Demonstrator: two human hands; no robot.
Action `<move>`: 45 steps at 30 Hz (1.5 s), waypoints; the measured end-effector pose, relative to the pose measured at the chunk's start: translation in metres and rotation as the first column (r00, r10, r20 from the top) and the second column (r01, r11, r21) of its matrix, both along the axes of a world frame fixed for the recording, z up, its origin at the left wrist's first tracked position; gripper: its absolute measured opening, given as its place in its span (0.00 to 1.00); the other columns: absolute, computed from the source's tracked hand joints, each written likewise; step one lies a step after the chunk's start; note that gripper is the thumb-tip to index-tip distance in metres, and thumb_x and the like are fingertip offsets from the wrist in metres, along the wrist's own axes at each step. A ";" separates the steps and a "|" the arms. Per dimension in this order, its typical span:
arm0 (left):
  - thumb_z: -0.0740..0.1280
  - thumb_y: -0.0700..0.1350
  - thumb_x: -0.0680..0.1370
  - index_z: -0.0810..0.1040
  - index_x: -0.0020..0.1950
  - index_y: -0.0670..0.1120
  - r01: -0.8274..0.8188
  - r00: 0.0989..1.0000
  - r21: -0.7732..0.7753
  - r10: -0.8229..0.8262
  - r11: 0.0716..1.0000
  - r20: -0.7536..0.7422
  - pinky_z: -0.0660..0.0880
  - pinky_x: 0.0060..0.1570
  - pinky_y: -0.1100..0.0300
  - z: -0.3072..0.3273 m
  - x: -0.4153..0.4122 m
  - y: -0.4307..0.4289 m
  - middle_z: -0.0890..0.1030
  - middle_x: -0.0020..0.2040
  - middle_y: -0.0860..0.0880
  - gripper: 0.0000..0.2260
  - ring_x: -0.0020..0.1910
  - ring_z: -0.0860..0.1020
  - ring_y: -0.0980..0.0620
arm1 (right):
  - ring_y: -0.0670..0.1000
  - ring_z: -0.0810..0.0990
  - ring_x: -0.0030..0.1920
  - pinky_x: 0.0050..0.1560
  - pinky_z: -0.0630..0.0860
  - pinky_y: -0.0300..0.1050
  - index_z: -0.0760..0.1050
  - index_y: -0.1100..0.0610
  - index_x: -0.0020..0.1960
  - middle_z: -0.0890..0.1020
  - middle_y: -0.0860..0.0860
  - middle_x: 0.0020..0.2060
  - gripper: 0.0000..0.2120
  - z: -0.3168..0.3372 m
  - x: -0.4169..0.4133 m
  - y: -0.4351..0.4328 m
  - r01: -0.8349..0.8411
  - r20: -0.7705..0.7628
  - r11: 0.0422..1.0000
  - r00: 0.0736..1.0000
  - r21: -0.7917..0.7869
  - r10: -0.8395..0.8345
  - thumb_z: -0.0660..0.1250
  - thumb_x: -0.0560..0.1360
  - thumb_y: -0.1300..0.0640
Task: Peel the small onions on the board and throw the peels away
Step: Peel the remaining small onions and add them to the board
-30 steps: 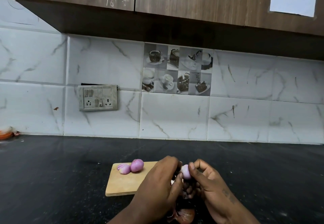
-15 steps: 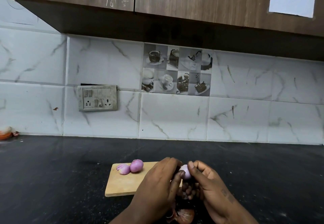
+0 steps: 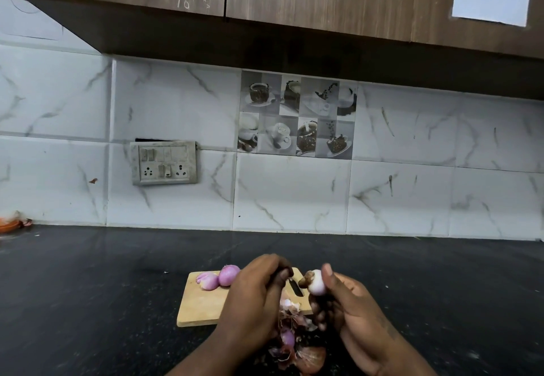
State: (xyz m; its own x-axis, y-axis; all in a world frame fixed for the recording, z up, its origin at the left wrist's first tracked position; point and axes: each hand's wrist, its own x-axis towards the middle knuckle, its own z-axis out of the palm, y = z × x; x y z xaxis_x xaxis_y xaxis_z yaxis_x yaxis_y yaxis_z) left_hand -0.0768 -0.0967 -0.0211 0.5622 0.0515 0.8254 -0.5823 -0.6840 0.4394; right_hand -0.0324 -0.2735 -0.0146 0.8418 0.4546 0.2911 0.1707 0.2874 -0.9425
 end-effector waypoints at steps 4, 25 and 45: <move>0.65 0.48 0.83 0.77 0.45 0.52 0.012 1.000 0.100 -0.011 0.995 -0.013 0.74 0.46 0.57 -0.003 0.001 -0.001 0.76 0.45 0.57 0.07 0.47 0.78 0.55 | 0.51 0.73 0.27 0.28 0.71 0.41 0.79 0.65 0.43 0.75 0.58 0.30 0.23 0.001 0.000 0.000 0.035 -0.024 0.999 0.999 -0.011 -0.035 0.65 0.75 0.44; 0.69 0.46 0.80 0.81 0.50 0.50 -0.074 0.973 0.288 0.006 0.955 0.230 0.76 0.43 0.59 -0.005 -0.002 -0.005 0.80 0.43 0.57 0.02 0.43 0.79 0.58 | 0.51 0.74 0.25 0.25 0.68 0.39 0.83 0.64 0.41 0.78 0.62 0.31 0.31 0.002 -0.002 0.001 0.014 -0.007 0.978 1.000 -0.206 -0.016 0.63 0.76 0.35; 0.75 0.44 0.75 0.82 0.48 0.49 0.112 0.983 0.161 -0.132 0.981 0.125 0.79 0.43 0.59 0.000 -0.007 -0.010 0.78 0.47 0.57 0.04 0.45 0.81 0.55 | 0.51 0.70 0.23 0.24 0.64 0.39 0.79 0.59 0.33 0.74 0.57 0.25 0.34 0.004 -0.001 0.001 0.033 -0.042 0.960 0.998 -0.279 -0.047 0.57 0.79 0.32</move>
State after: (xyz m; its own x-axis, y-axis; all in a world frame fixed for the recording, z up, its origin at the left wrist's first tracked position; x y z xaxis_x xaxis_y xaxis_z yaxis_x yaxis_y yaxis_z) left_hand -0.0840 -0.1069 -0.0206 0.4401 -0.1428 0.8865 -0.7120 -0.6571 0.2476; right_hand -0.0338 -0.2724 -0.0104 0.8708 0.4775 0.1169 0.1294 0.0067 -0.9916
